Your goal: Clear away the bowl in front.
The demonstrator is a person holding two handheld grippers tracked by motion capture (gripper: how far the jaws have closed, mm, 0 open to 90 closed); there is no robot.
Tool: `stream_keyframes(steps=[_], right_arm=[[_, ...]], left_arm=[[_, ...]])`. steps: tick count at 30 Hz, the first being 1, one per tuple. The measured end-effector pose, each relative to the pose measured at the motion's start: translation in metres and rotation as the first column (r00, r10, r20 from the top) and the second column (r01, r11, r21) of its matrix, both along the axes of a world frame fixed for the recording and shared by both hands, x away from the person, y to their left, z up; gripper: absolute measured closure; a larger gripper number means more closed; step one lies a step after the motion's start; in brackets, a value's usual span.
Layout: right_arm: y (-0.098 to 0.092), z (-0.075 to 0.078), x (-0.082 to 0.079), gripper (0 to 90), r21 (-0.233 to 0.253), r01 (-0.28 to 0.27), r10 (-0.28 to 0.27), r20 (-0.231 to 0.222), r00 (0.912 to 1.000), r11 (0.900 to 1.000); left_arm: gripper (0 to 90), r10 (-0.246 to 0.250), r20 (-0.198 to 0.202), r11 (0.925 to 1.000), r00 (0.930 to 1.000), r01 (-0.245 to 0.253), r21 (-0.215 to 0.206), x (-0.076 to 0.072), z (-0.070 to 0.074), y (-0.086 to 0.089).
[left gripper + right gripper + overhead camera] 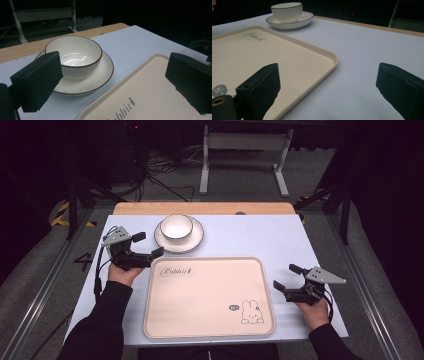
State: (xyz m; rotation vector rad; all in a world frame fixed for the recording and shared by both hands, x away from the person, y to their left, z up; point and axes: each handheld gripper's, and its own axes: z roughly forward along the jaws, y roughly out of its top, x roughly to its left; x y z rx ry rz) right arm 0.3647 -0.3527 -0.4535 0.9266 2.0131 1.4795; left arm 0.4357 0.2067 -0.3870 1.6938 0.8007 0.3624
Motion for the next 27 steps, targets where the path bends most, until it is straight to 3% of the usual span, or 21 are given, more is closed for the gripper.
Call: stream_keyframes(steps=[27], right_arm=[[0.000,0.000,-0.001,6.0,-0.006,-0.002,0.002,0.014,0.9999,1.000]], left_arm=[[2.1,0.076,-0.052,0.9956,0.9958,-0.073,0.059,0.055,0.010,-0.014]])
